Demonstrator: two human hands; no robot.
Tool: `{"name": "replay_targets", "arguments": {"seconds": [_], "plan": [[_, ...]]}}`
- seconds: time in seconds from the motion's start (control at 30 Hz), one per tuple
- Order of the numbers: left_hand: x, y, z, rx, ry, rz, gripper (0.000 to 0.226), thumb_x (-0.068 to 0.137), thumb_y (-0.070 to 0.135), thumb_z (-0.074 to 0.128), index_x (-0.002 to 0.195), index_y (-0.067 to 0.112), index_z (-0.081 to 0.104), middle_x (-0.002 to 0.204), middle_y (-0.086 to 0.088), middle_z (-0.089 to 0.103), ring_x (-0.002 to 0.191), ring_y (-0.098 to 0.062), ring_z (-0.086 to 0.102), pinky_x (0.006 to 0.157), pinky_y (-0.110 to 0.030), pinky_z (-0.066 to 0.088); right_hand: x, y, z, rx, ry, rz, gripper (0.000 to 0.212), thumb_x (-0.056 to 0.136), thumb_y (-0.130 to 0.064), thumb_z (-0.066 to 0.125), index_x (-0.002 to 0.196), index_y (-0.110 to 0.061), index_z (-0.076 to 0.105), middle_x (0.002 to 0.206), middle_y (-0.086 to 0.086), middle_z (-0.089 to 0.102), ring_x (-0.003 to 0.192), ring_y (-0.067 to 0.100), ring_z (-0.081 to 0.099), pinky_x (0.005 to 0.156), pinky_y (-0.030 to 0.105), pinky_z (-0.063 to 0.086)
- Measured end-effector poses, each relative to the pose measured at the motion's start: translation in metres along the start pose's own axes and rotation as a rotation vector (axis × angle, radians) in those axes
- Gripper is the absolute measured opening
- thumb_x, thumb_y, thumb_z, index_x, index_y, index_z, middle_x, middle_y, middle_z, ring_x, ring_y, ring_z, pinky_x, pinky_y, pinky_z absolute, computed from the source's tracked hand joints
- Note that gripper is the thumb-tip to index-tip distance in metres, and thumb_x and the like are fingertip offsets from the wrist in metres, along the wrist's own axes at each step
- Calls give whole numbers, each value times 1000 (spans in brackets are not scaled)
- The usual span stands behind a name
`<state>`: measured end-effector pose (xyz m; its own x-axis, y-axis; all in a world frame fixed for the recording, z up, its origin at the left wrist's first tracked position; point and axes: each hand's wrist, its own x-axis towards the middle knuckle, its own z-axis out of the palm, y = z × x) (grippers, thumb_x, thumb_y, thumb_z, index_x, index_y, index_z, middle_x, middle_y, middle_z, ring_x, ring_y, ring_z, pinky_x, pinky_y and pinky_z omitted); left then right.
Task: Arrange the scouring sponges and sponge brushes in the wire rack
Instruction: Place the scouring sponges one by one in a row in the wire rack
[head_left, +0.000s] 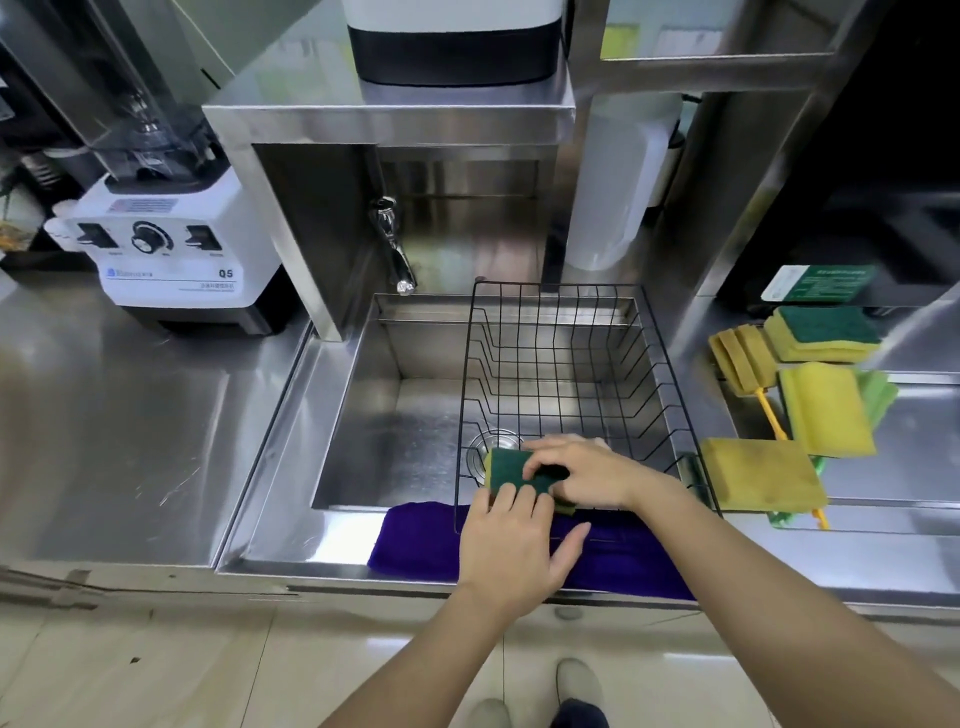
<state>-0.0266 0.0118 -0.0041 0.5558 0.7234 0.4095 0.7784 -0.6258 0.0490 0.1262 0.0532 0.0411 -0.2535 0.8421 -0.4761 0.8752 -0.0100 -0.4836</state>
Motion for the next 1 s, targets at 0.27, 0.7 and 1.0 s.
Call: {"name": "replay_targets", "arguments": {"seconds": [0.27,0.7,1.0], "plan": [[20,49,3,-52,-102,133,50,89,57,37,75,16,63,70,-2,61,66,-22,54,65,-35,44,-47,16,-35,68,510,-3,30,89,-11,52,117,-17,61,115,2,65,97,14,57,89,32,49],[31,75,11,-82,-143,128,56,87,59,35,76,13,65,69,-3,63,63,-24,60,55,-36,47,-120,110,-58,27,81,495,83,71,-1,55,144,-29,26,148,4,37,137,24,29,105,39,21],[31,73,10,-100,-110,115,56,86,60,35,72,13,63,65,-2,61,61,-24,59,53,-35,47,-119,107,-76,-108,277,559,67,64,-36,80,115,-15,41,109,4,32,115,28,37,93,41,31]]}}
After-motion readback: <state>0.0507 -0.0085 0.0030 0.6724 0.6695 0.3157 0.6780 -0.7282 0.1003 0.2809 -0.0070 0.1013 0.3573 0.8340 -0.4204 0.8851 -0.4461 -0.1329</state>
